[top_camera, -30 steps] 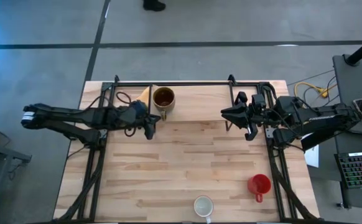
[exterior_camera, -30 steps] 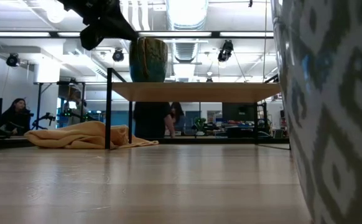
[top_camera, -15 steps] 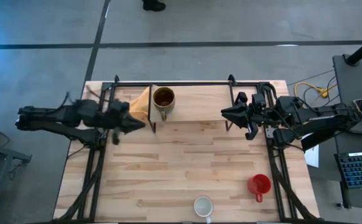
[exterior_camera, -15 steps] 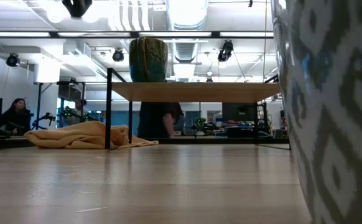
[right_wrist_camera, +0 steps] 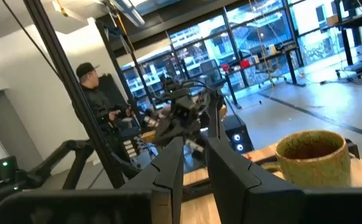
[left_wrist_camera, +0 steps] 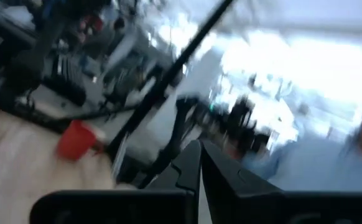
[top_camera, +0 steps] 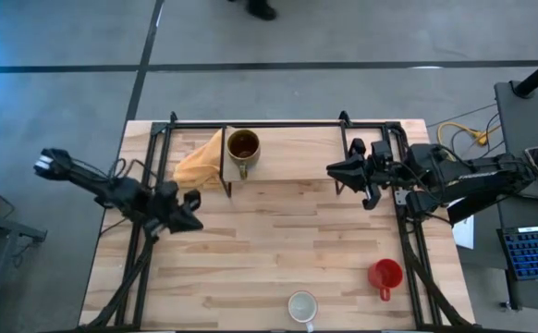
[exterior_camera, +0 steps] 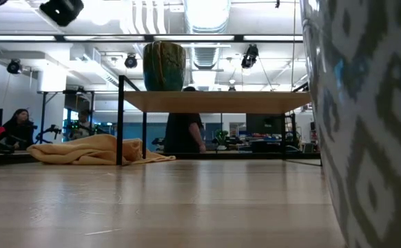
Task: Stack small to large cups/mugs on shelf
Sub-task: Put the gray mug on the shelf
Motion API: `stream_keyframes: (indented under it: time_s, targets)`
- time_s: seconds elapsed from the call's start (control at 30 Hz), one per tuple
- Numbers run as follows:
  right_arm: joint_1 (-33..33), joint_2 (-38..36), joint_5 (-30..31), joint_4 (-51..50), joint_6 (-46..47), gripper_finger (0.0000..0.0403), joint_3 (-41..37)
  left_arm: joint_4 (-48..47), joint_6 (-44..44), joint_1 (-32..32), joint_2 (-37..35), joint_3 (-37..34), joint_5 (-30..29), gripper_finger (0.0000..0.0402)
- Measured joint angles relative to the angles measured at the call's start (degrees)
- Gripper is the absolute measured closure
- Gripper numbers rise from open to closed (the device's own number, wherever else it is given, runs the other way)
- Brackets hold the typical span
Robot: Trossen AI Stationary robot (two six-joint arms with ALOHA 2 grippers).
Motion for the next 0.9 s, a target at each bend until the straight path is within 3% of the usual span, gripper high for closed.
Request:
stream_keyframes:
  time_s: [0.1,0.33,0.5,0.7,0.8,0.9]
  targets:
    - [0.0,0.1,0.0,-0.8,-0.6,0.0339,0.0,-0.2,5.7,-1.5,0.2,-1.8,-0.2,0.0401]
    - [0.0,0.4,0.0,-1.9,-0.8,0.0339,0.0,-0.6,6.5,-1.5,-0.8,-7.5,-0.8,0.0401]
    - [0.0,0.4,0.0,-1.8,-0.5,0.0339,0.0,-0.5,8.3,-1.5,-3.9,-11.3,-5.8,0.0401]
    - [0.0,-0.3,0.2,-0.4,-4.9,0.0339,0.0,-1.1,32.4,-1.3,-12.4,-12.5,-10.5,0.0401]
    - [0.0,-0.5,1.1,-0.4,-5.0,0.0339,0.0,-6.4,32.3,-1.2,-16.8,-12.8,-14.9,0.0401]
    - [0.0,-0.6,1.5,-0.7,-4.9,0.0339,0.0,-16.6,29.6,-1.2,-21.8,-13.0,-15.2,0.0401]
